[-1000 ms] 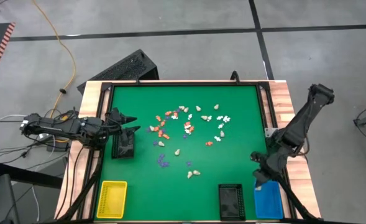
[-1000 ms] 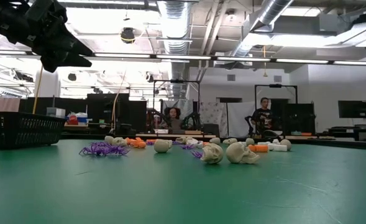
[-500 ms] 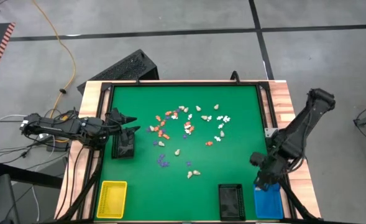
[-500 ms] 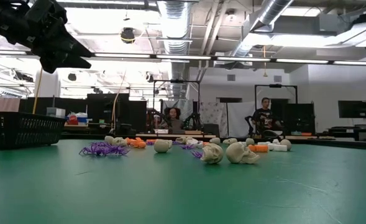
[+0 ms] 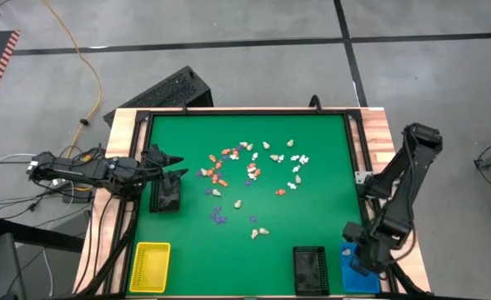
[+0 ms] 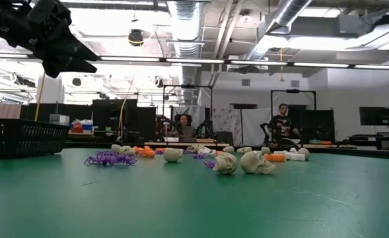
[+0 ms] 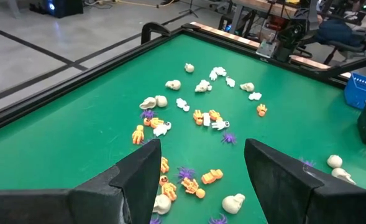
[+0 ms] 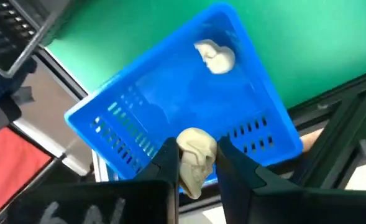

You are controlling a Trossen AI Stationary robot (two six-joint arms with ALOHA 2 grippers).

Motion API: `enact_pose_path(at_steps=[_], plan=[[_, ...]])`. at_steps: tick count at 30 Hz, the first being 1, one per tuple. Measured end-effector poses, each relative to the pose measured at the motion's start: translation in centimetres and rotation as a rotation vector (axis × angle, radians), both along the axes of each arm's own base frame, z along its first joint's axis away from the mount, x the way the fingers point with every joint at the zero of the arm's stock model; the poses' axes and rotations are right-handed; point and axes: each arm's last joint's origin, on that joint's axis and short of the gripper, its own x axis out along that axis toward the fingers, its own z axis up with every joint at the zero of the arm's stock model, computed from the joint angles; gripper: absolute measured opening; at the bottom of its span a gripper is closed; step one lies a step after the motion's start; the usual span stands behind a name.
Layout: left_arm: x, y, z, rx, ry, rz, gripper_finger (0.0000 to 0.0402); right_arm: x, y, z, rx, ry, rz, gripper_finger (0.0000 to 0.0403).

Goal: Sort Halloween decoration
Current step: Put the white skull toy into the blue basket

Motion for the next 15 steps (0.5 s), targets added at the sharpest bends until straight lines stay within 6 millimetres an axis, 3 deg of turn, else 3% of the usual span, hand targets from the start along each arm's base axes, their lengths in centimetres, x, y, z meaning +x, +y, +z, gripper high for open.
enact_pose_path(at_steps=[15], plan=[[0.00,0.00,0.01,0.000,-0.001,0.000,0.0221,0.14,-0.21,-0.11,-0.026,0.001,-0.041,0.0179]])
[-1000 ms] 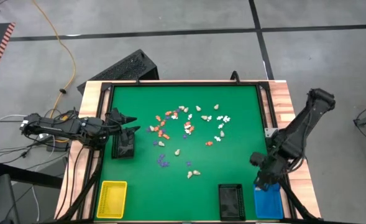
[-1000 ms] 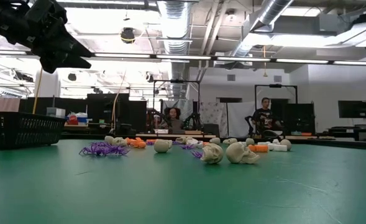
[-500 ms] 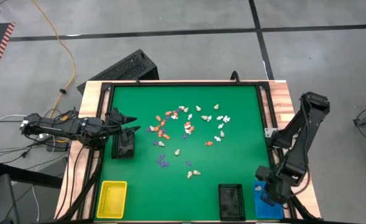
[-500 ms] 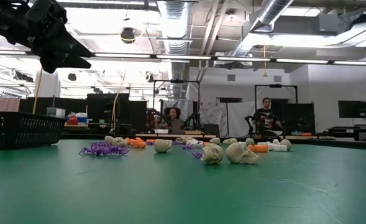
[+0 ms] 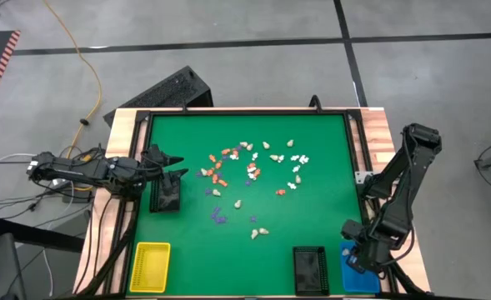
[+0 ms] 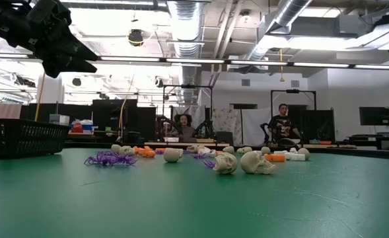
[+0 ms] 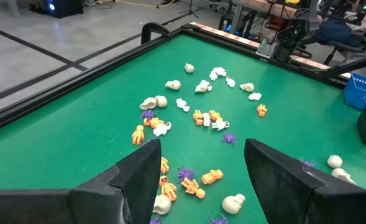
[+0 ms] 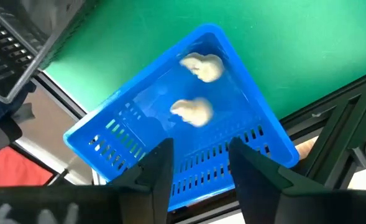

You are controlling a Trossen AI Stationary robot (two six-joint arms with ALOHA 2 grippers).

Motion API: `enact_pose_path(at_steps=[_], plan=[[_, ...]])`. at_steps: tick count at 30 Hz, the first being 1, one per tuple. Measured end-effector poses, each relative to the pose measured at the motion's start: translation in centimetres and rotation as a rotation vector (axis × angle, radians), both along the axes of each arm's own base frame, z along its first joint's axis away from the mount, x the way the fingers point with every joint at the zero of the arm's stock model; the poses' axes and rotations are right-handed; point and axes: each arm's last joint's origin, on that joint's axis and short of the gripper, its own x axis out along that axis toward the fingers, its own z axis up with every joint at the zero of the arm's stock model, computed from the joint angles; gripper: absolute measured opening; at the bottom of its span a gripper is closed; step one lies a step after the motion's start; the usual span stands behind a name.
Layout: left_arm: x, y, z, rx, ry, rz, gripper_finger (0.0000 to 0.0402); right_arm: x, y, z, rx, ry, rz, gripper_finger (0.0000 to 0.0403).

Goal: Sort Halloween decoration
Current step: Put the white skull toy into the blue basket

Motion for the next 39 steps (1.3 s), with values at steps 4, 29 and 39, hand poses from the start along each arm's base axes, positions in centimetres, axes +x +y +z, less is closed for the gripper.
enact_pose_path(at_steps=[4,29,39], plan=[[0.0,0.0,0.0,0.000,0.000,0.000,0.0221,0.0,0.0,0.0,-0.001,-0.002,0.000,0.0191],[0.0,0.0,0.0,0.002,0.000,0.002,0.0221,9.3,-12.0,1.1,-0.928,-0.528,-0.252,0.0185],[0.0,0.0,0.0,-0.003,-0.002,0.004,0.0221,9.3,-13.9,-3.7,-0.951,-0.531,-0.369,0.0185]])
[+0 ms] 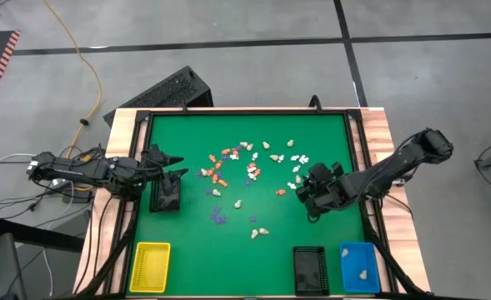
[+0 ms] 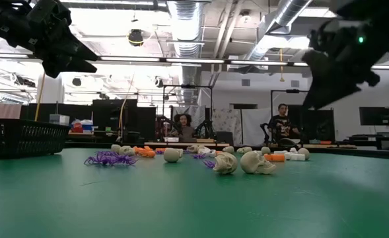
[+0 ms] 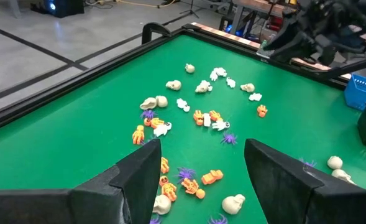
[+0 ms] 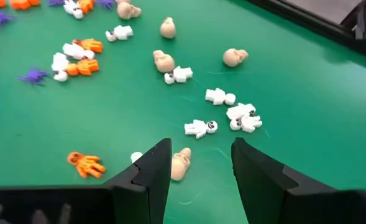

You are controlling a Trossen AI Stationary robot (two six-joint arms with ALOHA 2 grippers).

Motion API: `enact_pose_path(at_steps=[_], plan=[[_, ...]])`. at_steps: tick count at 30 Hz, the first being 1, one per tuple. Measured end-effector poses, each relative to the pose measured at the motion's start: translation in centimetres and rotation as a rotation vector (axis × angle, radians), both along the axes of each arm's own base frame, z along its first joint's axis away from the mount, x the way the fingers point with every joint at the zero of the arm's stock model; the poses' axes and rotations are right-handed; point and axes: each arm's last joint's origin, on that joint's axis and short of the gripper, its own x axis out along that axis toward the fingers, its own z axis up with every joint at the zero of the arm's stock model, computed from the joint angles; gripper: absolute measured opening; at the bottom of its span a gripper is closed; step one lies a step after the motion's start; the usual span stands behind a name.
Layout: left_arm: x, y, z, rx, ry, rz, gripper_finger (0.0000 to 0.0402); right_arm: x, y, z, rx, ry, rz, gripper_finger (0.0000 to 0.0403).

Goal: Sort Halloween decoration
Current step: Put the white skull toy into the blue basket

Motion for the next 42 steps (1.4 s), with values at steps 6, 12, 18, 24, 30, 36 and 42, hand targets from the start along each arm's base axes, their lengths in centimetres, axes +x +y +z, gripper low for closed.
enact_pose_path(at_steps=[6,12,18,24,30,36,42], plan=[[0.0,0.0,0.0,-0.003,-0.001,0.001,0.0221,-0.4,-0.6,-2.5,0.008,-0.054,-0.020,0.0185],[0.0,0.0,0.0,0.000,0.000,0.000,0.0221,-0.5,-1.0,-4.1,-0.002,-0.133,-0.035,0.0185],[0.0,0.0,0.0,0.003,0.002,-0.002,0.0221,-0.4,-1.4,-5.2,0.004,-0.189,-0.025,0.0185],[0.0,0.0,-0.1,0.005,0.011,-0.003,0.0221,-0.3,-1.6,-5.5,-0.009,-0.206,-0.003,0.0185],[-0.1,0.0,-0.2,0.006,0.023,-0.003,0.0221,-0.2,-2.1,-5.6,-0.029,-0.188,0.001,0.0185],[0.0,0.0,-0.2,0.006,0.023,-0.003,0.0221,-0.1,-2.1,-5.7,-0.036,-0.166,0.016,0.0185],[0.0,0.0,-0.2,0.005,0.022,-0.004,0.0221,0.7,-1.8,-7.5,-0.047,-0.122,0.019,0.0185]])
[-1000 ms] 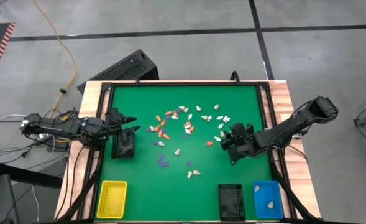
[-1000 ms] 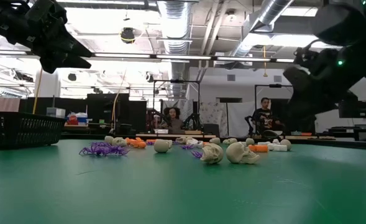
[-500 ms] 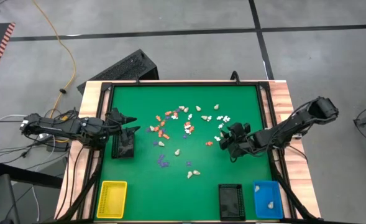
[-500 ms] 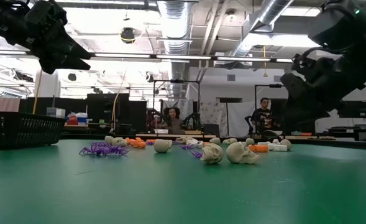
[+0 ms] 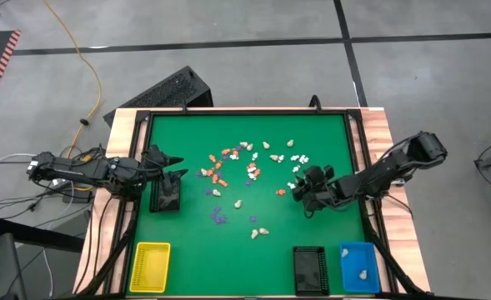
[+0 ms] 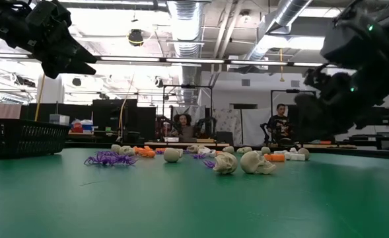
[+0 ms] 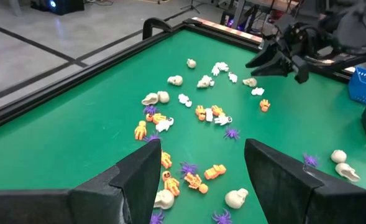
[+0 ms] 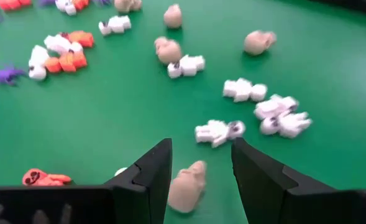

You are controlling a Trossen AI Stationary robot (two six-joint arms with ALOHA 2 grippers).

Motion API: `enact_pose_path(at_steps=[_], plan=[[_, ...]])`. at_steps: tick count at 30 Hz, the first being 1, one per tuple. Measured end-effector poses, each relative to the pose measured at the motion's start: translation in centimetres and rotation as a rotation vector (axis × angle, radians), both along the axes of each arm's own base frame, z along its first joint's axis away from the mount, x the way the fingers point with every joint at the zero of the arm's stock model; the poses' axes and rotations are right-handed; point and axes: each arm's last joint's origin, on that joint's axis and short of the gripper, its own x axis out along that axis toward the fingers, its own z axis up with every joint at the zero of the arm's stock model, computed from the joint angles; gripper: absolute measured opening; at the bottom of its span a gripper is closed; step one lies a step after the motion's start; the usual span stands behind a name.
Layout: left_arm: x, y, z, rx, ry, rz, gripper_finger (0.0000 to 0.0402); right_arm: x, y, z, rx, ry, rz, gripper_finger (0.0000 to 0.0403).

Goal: Sort Halloween decoration
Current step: Put the white skull toy into the blue basket

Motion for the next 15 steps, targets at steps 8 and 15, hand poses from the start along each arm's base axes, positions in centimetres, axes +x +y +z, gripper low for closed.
enact_pose_path(at_steps=[8,15], plan=[[0.0,0.0,0.0,-0.003,-0.004,-0.002,0.0221,1.4,0.4,-2.5,-0.017,0.088,-0.020,0.0185],[0.0,0.0,0.0,-0.006,-0.005,0.000,0.0221,1.4,0.8,-3.9,-0.011,0.065,-0.075,0.0162]])
